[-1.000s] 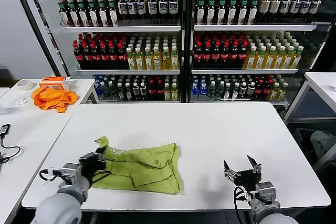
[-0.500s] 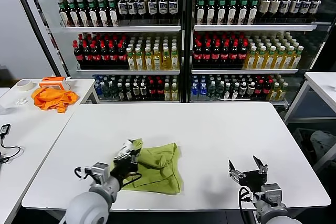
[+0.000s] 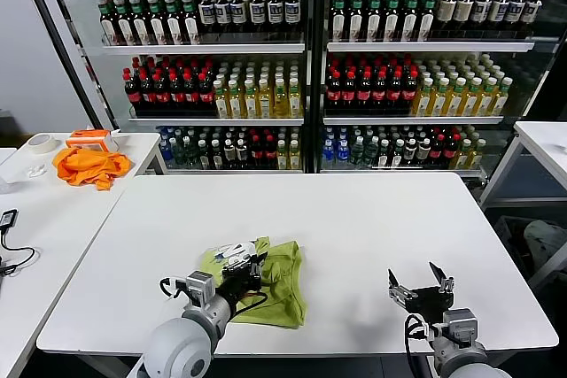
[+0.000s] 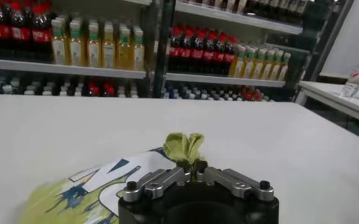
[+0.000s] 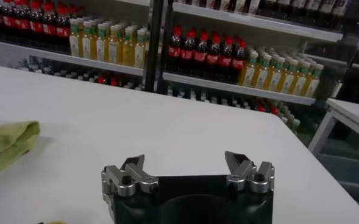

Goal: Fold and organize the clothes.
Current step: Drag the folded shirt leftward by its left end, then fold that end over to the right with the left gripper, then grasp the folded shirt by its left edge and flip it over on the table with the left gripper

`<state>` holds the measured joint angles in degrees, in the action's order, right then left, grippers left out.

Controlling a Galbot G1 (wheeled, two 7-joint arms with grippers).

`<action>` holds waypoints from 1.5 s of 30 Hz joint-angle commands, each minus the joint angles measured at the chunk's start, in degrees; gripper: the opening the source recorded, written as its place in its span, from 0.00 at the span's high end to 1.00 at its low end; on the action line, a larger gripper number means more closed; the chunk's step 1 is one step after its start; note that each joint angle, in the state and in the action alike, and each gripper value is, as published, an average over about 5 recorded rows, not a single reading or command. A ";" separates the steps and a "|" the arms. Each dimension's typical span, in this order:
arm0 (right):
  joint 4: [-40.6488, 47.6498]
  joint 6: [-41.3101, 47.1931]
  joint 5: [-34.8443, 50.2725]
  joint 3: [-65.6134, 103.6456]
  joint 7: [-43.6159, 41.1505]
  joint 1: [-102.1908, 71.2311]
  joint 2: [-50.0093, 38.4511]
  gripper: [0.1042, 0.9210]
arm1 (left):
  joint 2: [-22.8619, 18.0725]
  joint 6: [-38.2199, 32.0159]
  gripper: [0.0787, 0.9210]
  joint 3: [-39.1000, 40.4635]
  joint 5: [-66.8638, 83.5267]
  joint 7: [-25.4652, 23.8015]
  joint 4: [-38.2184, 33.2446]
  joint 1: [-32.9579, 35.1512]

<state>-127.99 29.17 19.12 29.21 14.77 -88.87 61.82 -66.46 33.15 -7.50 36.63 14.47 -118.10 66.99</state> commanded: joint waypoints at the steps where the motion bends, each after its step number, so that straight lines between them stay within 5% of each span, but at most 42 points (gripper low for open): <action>1: 0.07 0.01 0.01 -0.07 0.02 0.13 -0.08 0.12 | -3.38 0.00 0.98 2.23 2.64 -0.10 3.79 -2.14; 6: 0.09 0.02 0.02 -0.28 0.02 0.43 -0.14 0.12 | -6.39 -0.10 0.96 3.09 4.39 0.04 5.76 -2.27; 11: -0.13 0.04 0.05 -0.65 0.01 0.92 -0.18 0.12 | -8.11 -2.47 0.80 2.23 4.15 -0.49 3.14 -0.83; 18: -0.32 -0.10 0.06 -1.29 -0.12 1.30 -0.39 0.12 | -0.31 -8.82 0.57 -9.16 -3.77 -3.81 -0.58 2.19; 22: -0.50 -0.29 0.14 -1.20 -0.18 1.60 -0.68 0.12 | 4.56 -4.92 0.43 -16.45 -12.29 -3.54 2.95 8.00; 30: -0.40 -0.35 0.62 -0.82 -0.02 2.33 -1.13 0.12 | 2.88 -1.92 0.17 -18.07 -14.93 -2.59 6.37 11.50; 45: 0.39 -0.41 0.86 0.01 -0.17 2.52 -0.66 0.12 | -0.44 -3.49 0.12 -13.71 -11.80 -2.00 7.25 10.58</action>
<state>-127.83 28.78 19.84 29.03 14.58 -86.54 61.12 -66.17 30.10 -21.15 25.58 11.77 -112.34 76.39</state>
